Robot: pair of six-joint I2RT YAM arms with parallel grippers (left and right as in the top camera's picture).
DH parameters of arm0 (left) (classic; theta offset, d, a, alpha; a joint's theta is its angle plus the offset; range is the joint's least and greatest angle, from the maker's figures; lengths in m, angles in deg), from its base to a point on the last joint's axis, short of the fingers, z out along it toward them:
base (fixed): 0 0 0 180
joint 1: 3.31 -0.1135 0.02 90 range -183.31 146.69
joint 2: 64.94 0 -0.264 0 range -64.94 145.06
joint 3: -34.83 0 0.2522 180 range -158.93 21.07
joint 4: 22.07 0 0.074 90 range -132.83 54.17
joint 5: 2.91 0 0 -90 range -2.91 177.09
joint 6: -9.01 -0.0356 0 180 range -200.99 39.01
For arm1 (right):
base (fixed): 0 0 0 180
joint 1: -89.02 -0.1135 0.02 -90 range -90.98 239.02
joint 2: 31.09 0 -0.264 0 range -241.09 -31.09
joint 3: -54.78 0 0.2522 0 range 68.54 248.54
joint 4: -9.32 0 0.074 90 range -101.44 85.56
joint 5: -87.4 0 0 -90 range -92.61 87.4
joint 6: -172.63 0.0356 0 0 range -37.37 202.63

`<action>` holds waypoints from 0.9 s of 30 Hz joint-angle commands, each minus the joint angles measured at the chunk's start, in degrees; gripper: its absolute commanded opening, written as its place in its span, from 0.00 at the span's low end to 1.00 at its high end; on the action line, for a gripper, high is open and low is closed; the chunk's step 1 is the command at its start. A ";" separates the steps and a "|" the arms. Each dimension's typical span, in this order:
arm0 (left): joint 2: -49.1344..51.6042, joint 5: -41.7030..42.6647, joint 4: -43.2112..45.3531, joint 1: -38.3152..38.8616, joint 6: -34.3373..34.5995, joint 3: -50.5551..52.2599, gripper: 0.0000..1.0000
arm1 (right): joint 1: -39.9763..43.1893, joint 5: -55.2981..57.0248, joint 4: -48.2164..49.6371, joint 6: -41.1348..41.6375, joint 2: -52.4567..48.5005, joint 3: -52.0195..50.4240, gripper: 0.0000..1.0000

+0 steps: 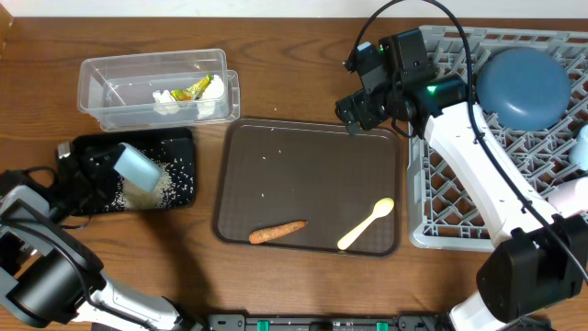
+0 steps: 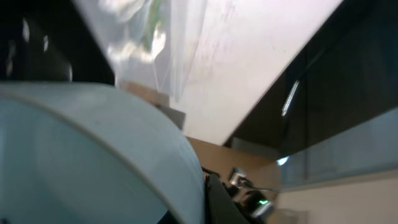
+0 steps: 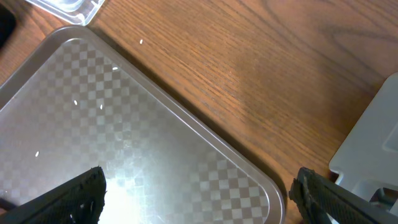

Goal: Sort waste into correct bins and load items into the dishwasher rack
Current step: 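Tilt the bowl with the left gripper to pour rice onto the black tray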

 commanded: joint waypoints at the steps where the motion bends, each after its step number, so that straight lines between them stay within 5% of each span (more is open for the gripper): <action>1: 0.07 0.81 4.85 -0.20 -5.66 0.02 0.06 | -0.02 0.22 -0.02 0.57 0.44 -0.09 0.95; 4: -0.15 1.53 4.15 -0.04 -0.55 0.02 0.06 | -0.02 0.22 -0.37 0.57 0.44 -0.09 0.95; 7: -0.79 -0.11 4.68 0.55 -8.26 0.02 0.06 | -0.02 1.33 -0.74 0.57 0.44 -0.09 0.95; 10: -0.63 -14.34 1.88 0.50 6.67 0.02 0.06 | -0.02 1.70 -0.81 0.57 0.44 -0.09 0.95; 11: -0.63 -13.33 1.22 0.52 9.86 0.02 0.06 | -0.02 1.70 -0.81 0.57 0.44 -0.09 0.95; 14: -0.72 1.27 7.69 1.51 5.64 -0.17 0.06 | -0.02 1.70 -0.87 0.57 0.44 -0.09 0.95; 17: -1.03 -5.70 8.20 1.57 7.96 -0.20 0.06 | -0.02 1.70 -0.46 0.57 0.44 -0.09 0.96; 19: -1.05 1.62 10.01 2.03 5.22 -0.22 0.06 | -0.02 1.70 -0.44 0.57 0.44 -0.09 0.96; 27: -5.14 1.53 11.61 6.05 2.47 -0.33 0.06 | -0.02 1.73 -0.48 0.57 0.44 -0.09 0.96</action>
